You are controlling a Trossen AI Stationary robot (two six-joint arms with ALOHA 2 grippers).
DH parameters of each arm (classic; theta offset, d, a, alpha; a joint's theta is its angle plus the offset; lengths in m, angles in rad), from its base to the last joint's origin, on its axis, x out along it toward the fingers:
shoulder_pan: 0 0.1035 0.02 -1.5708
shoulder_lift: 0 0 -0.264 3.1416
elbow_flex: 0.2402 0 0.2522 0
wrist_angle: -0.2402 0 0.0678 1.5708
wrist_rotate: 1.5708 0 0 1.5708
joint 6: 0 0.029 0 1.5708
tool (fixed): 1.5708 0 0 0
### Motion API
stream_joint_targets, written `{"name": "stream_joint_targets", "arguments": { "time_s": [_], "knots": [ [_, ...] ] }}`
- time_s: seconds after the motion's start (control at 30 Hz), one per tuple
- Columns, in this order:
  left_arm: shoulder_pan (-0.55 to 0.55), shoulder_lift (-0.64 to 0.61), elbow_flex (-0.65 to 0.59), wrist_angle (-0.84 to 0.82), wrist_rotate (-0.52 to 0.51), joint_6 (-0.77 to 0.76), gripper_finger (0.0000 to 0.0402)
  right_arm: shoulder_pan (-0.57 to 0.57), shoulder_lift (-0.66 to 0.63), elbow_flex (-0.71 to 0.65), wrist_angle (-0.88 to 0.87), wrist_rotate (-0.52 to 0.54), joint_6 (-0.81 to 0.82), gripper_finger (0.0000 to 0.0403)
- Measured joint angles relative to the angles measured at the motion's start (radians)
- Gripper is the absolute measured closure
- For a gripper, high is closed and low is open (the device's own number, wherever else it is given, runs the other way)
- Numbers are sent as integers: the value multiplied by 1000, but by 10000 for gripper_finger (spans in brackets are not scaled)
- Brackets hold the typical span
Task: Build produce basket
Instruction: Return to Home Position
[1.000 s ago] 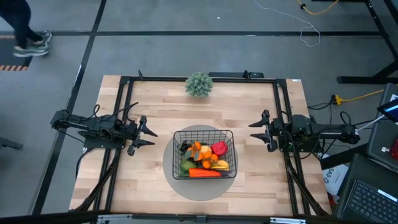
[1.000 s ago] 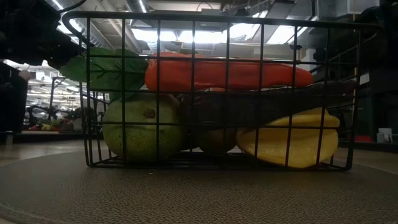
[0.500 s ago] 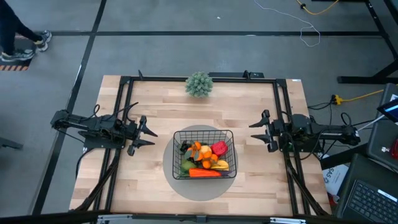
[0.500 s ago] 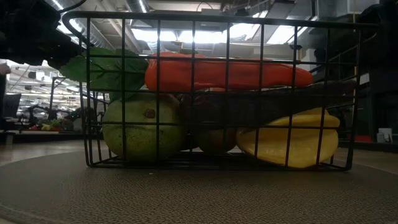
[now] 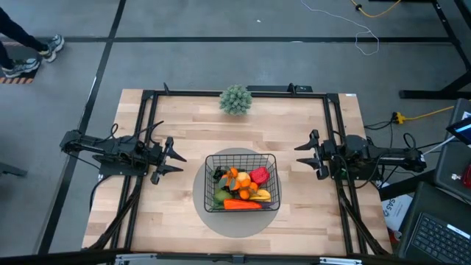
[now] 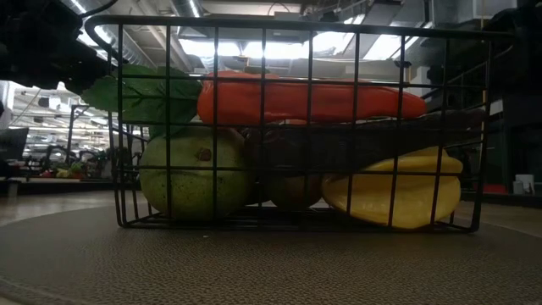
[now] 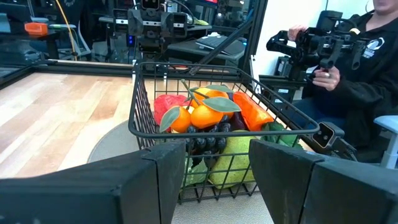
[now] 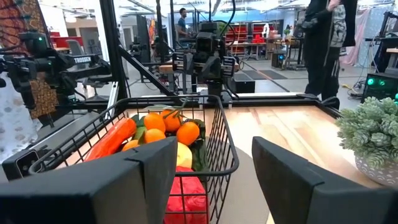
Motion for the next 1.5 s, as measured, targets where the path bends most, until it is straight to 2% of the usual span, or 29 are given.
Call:
{"name": "stream_joint_targets", "arguments": {
  "time_s": [0.4,1.5],
  "knots": [
    [0,0,0,0,0,0,235,0,0,0,0,3,-54,196],
    [0,0,0,0,0,0,235,0,5,0,0,3,-30,196]
  ]
}}
